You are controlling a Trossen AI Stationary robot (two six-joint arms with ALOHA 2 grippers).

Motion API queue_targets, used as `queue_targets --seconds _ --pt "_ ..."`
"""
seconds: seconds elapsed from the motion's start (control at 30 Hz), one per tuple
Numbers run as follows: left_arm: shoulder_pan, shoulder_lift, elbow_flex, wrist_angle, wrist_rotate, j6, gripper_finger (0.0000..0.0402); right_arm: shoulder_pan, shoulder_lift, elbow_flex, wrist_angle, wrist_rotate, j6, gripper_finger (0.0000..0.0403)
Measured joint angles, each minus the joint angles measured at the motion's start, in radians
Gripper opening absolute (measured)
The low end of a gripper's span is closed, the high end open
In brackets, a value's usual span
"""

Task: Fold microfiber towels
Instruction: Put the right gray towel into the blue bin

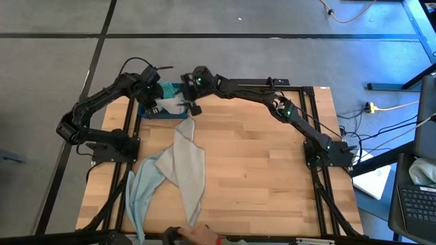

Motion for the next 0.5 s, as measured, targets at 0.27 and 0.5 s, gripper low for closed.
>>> queue_targets --seconds 0.27,0.5 --pt "0.0 0.0 0.0 0.018 0.0 -0.021 0.0041 0.031 -0.093 0.006 0.332 0.021 0.604 0.0208" --pt "0.0 0.0 0.0 0.057 0.0 -0.021 0.0041 0.158 -0.097 -0.001 -0.01 0.307 0.595 0.0206"
